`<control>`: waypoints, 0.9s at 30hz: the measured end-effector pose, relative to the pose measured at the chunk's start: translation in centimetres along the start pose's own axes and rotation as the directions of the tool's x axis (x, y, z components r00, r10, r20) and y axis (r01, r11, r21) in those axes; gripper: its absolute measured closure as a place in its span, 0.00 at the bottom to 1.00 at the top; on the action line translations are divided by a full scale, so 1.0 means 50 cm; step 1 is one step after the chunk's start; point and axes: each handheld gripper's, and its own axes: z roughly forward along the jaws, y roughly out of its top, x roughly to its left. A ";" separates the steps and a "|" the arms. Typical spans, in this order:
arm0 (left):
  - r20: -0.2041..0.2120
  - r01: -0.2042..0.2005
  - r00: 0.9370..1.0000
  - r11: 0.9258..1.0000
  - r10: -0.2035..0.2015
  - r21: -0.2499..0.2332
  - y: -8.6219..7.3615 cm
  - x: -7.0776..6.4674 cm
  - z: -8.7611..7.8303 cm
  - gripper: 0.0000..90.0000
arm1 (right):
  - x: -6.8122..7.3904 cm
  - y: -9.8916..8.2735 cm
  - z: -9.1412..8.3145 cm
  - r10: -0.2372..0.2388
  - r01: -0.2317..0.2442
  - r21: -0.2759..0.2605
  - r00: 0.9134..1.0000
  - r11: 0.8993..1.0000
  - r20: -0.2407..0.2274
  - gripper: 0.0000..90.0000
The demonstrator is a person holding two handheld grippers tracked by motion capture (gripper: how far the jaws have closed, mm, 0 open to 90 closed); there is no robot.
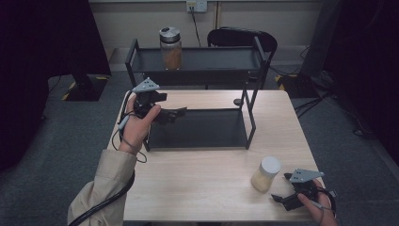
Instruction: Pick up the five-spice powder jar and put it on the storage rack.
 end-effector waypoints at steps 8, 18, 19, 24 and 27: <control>-0.003 0.019 1.000 1.000 -0.019 0.005 -0.037 -0.001 0.006 0.02 | 0.000 0.000 0.000 0.000 0.000 0.000 1.000 1.000 0.000 0.00; 0.007 0.040 0.999 0.999 -0.040 0.021 -0.077 0.004 0.016 0.02 | 0.000 0.000 0.000 0.000 0.000 0.000 1.000 1.000 0.000 0.00; 0.004 0.045 0.999 0.999 -0.045 0.024 -0.082 0.004 0.017 0.02 | 0.000 0.000 0.000 0.000 0.000 0.001 1.000 1.000 0.000 0.00; 0.003 0.047 0.999 0.998 -0.047 0.039 -0.104 0.002 0.023 0.02 | 0.000 0.000 0.000 0.000 0.000 0.000 1.000 1.000 0.000 0.00; 0.006 0.052 0.999 0.998 -0.053 0.047 -0.117 0.004 0.027 0.02 | 0.000 0.000 0.000 0.000 0.000 0.000 1.000 1.000 0.000 0.00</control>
